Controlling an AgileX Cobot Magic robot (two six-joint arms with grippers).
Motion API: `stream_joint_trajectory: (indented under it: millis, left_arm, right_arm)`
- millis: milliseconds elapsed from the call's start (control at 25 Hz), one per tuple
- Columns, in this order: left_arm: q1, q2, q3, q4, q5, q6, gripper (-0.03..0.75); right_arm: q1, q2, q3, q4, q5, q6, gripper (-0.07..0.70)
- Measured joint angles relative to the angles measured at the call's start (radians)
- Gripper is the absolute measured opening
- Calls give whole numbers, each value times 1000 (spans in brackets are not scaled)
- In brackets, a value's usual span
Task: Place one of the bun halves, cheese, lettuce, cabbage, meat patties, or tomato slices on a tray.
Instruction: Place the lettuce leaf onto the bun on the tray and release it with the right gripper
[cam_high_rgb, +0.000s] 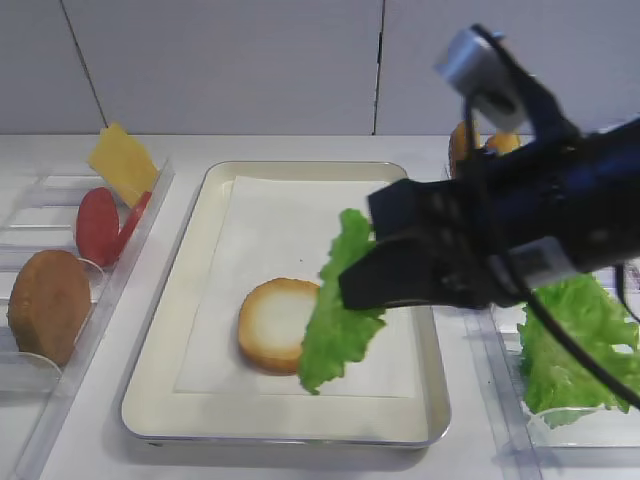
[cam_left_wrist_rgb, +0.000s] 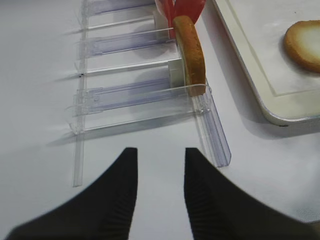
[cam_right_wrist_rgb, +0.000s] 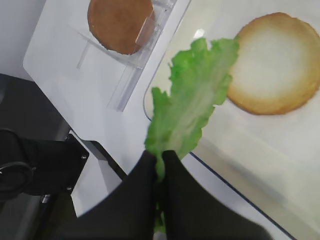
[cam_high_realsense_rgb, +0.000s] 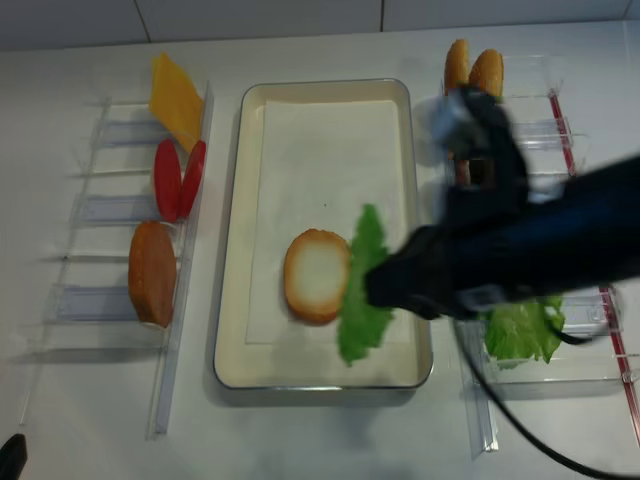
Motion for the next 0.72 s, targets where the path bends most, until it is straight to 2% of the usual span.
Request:
stream_joint_trajectory:
  millis: [160,720]
  left_arm:
    - [0,0,0,0,0,0,215]
    - [0,0,0,0,0,0,215]
  right_arm:
    - [66,153,-104,6,-19,-13,45]
    - [71,440,-334,8,0,-57,45]
